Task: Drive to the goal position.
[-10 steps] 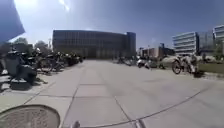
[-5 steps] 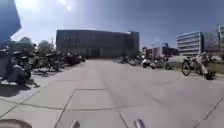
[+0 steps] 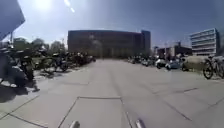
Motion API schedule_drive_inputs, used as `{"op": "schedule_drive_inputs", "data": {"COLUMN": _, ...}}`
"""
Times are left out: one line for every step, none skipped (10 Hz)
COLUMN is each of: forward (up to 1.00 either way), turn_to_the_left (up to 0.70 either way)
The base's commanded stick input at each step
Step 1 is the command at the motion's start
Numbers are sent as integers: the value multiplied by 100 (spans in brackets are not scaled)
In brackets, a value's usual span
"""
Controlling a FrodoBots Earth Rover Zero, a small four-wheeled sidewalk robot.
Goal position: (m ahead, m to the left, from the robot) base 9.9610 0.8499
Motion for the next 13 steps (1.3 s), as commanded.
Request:
{"op": "schedule_drive_inputs", "data": {"forward": 85, "turn_to_the_left": 0}}
{"op": "schedule_drive_inputs", "data": {"forward": 85, "turn_to_the_left": 0}}
{"op": "schedule_drive_inputs", "data": {"forward": 85, "turn_to_the_left": 0}}
{"op": "schedule_drive_inputs", "data": {"forward": 85, "turn_to_the_left": 0}}
{"op": "schedule_drive_inputs", "data": {"forward": 85, "turn_to_the_left": 0}}
{"op": "schedule_drive_inputs", "data": {"forward": 85, "turn_to_the_left": 0}}
{"op": "schedule_drive_inputs", "data": {"forward": 85, "turn_to_the_left": 0}}
{"op": "schedule_drive_inputs", "data": {"forward": 85, "turn_to_the_left": 0}}
{"op": "schedule_drive_inputs", "data": {"forward": 85, "turn_to_the_left": 0}}
{"op": "schedule_drive_inputs", "data": {"forward": 85, "turn_to_the_left": 0}}
{"op": "schedule_drive_inputs", "data": {"forward": 85, "turn_to_the_left": 0}}
{"op": "schedule_drive_inputs", "data": {"forward": 85, "turn_to_the_left": 0}}
{"op": "schedule_drive_inputs", "data": {"forward": 85, "turn_to_the_left": 0}}
